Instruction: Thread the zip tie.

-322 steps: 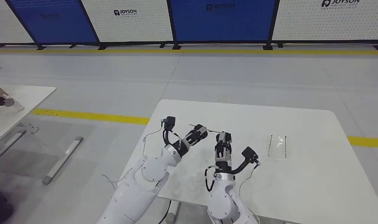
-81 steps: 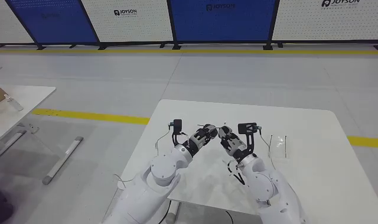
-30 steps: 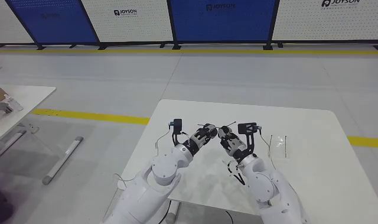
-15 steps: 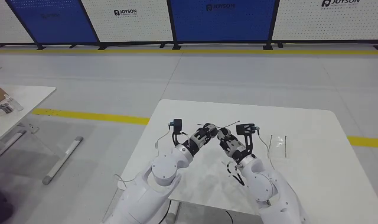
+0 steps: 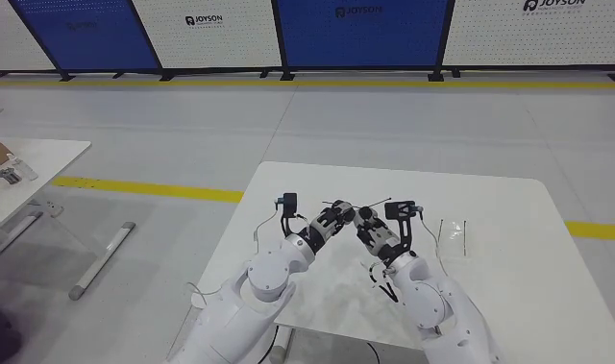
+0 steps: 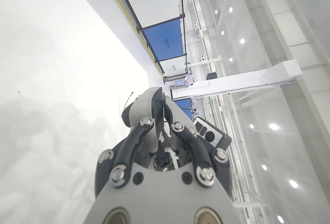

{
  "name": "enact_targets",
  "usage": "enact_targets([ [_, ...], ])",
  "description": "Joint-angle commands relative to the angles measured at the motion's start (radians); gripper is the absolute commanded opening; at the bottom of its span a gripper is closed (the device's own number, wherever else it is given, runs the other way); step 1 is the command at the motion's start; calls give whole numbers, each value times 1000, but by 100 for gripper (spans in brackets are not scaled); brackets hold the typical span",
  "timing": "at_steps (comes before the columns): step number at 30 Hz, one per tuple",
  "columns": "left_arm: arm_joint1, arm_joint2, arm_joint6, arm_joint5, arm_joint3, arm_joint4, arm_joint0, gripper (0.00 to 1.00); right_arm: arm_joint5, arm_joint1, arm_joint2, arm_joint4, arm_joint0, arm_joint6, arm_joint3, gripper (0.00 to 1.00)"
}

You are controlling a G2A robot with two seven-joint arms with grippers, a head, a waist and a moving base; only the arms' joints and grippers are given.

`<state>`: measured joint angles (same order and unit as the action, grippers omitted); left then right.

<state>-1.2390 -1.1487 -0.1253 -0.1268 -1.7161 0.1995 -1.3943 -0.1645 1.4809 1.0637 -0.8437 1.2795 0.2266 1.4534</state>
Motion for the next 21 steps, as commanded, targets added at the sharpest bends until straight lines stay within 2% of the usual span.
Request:
enact_targets([
  [1,0,1,-2,-2,1,-2,1,0,1,-1,-1,0,0,-1,2,12],
  [4,0,0,-5,-3,1,-5,2,0,4,-1,-2,2,-3,-3,5,5],
  [10,0,0,-10,-8,2,-11,4,0,10,-3,-4,1,-5,-7,7,8],
  [14,0,2,-11,-9,4,-12,5,0,13,-4,-5,1,-6,-6,8,0],
  [21,-1,3,-11,-9,3,-16,5,0,19,-6,-7,2,-6,-7,11,0],
])
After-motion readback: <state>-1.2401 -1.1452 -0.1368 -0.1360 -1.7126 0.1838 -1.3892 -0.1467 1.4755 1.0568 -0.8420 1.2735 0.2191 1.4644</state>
